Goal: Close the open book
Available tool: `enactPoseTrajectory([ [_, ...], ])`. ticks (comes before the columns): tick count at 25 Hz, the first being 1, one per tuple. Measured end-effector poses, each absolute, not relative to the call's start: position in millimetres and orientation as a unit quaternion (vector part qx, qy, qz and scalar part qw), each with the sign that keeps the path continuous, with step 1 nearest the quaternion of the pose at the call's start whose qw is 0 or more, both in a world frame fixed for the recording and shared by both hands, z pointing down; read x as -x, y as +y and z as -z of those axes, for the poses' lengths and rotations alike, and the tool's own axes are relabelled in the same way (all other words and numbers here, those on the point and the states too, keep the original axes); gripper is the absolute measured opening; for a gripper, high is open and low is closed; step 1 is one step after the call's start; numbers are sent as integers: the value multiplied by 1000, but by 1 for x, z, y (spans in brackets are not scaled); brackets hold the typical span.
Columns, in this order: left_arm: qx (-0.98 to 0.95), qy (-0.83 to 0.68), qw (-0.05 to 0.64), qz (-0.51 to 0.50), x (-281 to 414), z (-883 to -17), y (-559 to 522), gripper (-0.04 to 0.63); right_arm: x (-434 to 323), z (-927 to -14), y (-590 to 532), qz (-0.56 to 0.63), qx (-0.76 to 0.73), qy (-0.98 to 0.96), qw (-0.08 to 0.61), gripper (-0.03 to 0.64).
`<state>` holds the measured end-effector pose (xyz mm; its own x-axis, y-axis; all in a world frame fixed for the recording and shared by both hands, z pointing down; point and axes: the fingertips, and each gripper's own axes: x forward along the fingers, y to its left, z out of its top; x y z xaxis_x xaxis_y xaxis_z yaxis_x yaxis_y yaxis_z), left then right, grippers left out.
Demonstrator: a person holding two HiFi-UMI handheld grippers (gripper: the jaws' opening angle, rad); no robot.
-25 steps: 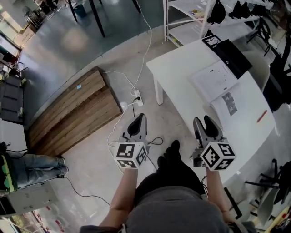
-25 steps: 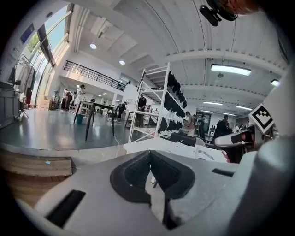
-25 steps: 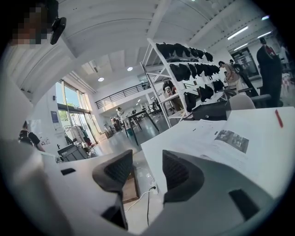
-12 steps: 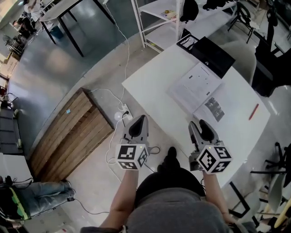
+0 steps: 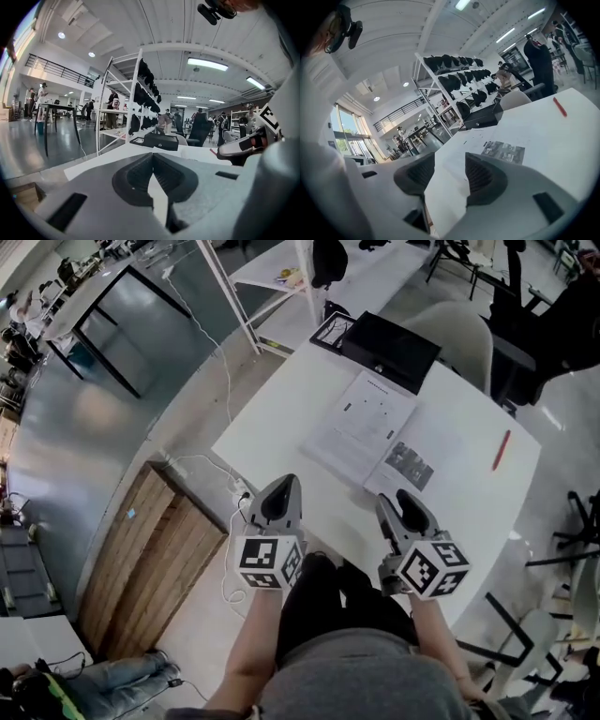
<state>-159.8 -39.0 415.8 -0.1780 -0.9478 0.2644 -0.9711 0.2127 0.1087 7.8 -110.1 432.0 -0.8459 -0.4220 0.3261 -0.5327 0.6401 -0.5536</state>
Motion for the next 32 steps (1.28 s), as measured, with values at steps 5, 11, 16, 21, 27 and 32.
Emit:
enactPoseTrajectory([
  [5,-667,-732,129,-56,156,-416,-79,6,-19,-437,-125,-356,-308,-880,60,209],
  [11,-745,-652,114,-84,143,-418,-127,6,-26,-441,-137,-369,-390,-843,26,209],
  [16,-804,-576,114,-94,135,-425,-154,6,-30,-448,-129,-379,-470,-797,0,209],
  [21,-846,-511,115,-103,127,-435,-170,6,-32,-459,-119,-394,-529,-751,-27,209],
  [27,-881,-446,113,-113,110,-441,-178,6,-42,-473,-99,-411,-592,-692,-51,209],
  [32,-896,-409,117,-124,101,-449,-178,6,-49,-495,-83,-451,-618,-639,-79,209],
])
